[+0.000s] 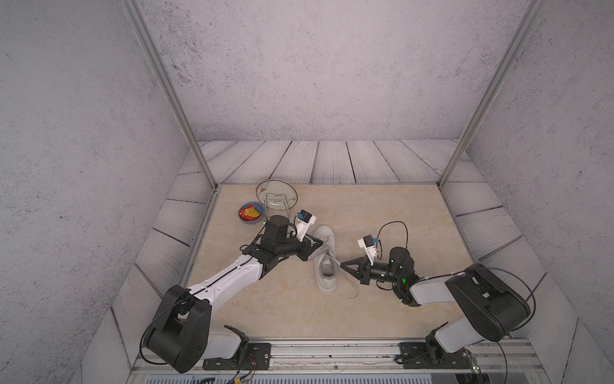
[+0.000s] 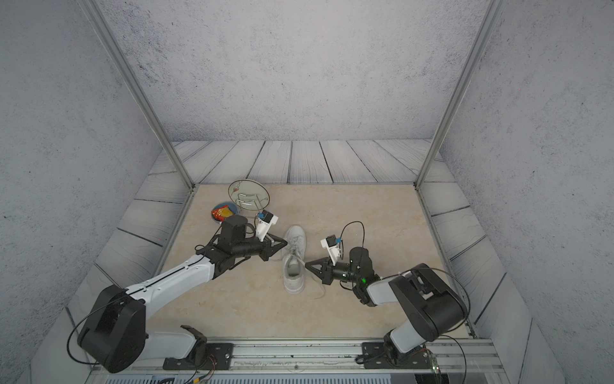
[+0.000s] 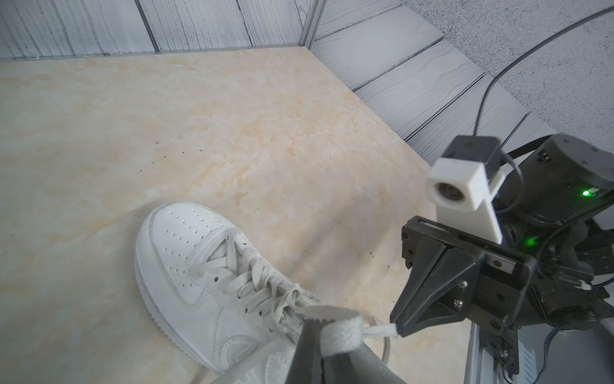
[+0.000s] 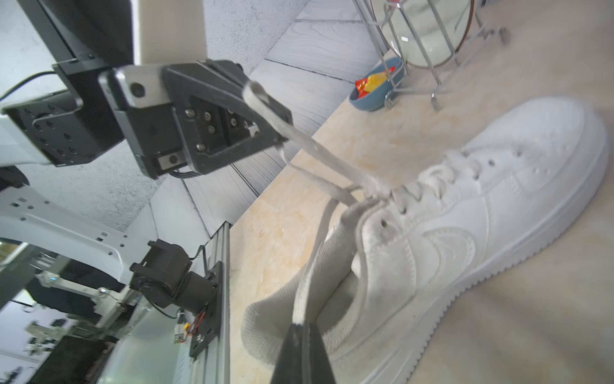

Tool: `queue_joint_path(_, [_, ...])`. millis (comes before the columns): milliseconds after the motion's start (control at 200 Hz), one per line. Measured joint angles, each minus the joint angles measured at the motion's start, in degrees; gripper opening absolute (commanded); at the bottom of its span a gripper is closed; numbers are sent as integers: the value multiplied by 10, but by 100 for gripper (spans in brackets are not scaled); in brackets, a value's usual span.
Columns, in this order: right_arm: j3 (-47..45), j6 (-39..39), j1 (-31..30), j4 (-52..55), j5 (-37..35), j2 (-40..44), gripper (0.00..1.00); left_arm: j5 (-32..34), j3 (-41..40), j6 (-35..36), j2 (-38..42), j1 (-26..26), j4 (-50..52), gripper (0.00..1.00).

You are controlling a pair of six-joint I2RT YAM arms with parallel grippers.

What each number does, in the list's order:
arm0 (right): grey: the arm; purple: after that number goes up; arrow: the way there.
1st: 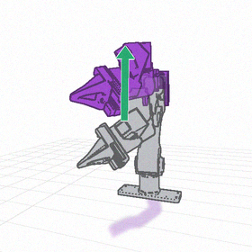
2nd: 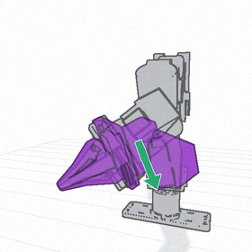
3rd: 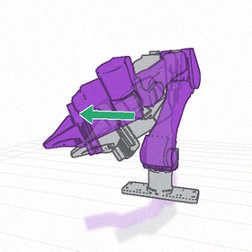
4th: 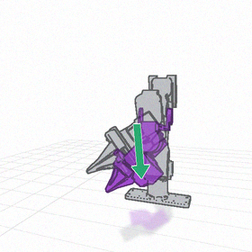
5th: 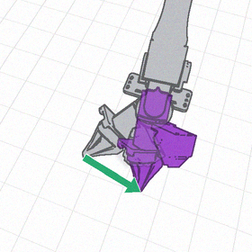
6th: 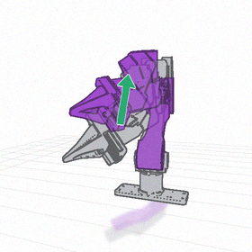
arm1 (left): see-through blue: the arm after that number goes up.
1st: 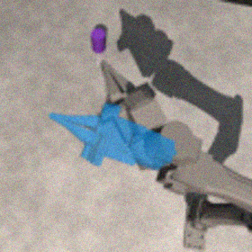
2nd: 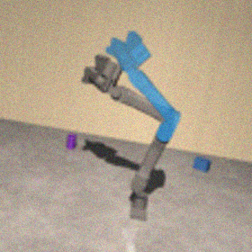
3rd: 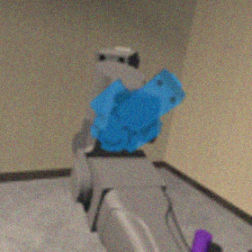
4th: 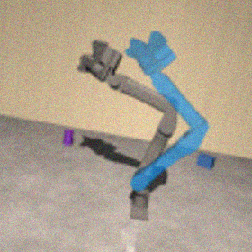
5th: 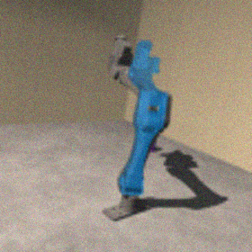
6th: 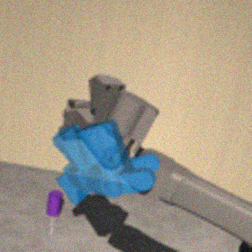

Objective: Tie the shoes
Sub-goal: Cross the shoelace with the shoelace.

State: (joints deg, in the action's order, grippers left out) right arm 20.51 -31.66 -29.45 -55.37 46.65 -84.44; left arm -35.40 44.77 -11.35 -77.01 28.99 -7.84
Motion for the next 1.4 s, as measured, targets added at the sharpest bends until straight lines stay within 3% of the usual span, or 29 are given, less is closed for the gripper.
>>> queue_joint_path(160, [78, 72, 0, 176, -3, 59, 0, 0, 0, 5, 1, 0, 6, 0])
queue_joint_path(465, [167, 130, 0, 349, -16, 67, 0, 9, -23, 4, 39, 1, 14, 0])
queue_joint_path(726, [214, 159, 0, 427, -53, 66, 0, 33, -86, -16, 72, 9, 14, 0])
queue_joint_path(1111, [238, 172, 0, 459, -78, 51, 0, 43, -127, -44, 49, 29, -7, 0])
queue_joint_path(1401, [238, 181, 0, 471, -83, 43, 0, 58, -155, -64, 53, 38, -13, 37])
